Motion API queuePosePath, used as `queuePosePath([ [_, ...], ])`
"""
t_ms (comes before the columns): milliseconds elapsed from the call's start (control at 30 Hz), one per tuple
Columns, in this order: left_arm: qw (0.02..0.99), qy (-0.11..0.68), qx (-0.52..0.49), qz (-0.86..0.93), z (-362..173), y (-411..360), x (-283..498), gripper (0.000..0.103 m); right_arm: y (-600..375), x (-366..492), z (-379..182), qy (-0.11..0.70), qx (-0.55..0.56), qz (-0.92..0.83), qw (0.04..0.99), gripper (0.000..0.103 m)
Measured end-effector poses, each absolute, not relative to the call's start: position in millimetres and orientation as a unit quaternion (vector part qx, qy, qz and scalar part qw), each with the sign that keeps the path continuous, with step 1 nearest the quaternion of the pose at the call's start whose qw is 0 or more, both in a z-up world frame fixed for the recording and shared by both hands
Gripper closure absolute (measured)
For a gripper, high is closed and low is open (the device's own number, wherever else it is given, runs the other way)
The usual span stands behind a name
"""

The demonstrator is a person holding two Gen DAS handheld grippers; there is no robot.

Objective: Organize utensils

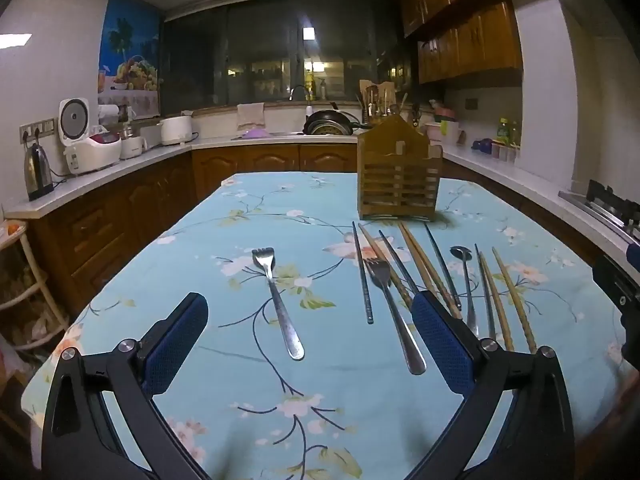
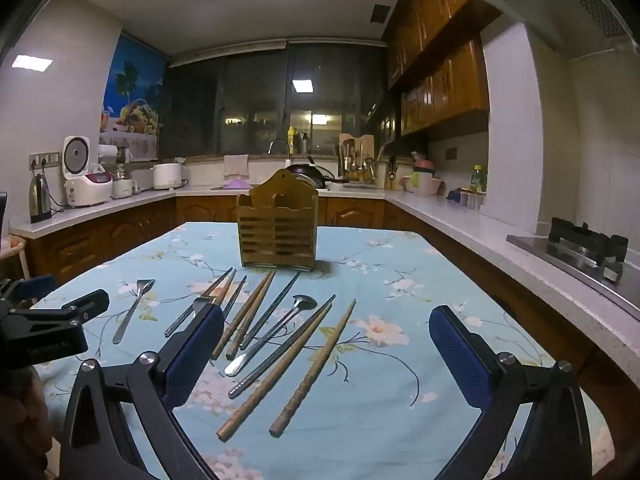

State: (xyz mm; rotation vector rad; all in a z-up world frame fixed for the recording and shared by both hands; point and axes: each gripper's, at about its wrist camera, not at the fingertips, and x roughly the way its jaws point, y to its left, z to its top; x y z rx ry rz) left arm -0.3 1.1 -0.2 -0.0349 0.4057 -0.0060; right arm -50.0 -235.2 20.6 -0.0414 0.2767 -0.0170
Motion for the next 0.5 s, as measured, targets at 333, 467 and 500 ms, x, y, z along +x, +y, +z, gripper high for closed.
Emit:
queuePosePath([
  [333, 0.982, 0.191, 0.000, -0.003, 6.2, -1.6, -7.7, 0.000, -231.0, -52.9, 22.6, 0.137, -0.013, -0.005, 0.991, 0.000],
  [467, 0.982, 0.191, 0.004, -0.004, 8.9, -2.2, -10.3, 0.000, -237.6, -56.2, 22.2, 0.132, -0.004, -0.003, 0.991, 0.000],
  [500, 0.982, 0.191, 0.004, -0.003, 8.9, -2.6, -10.1, 0.000, -237.0, -56.4, 22.1, 0.132, -0.003, -0.003, 0.991, 0.000],
])
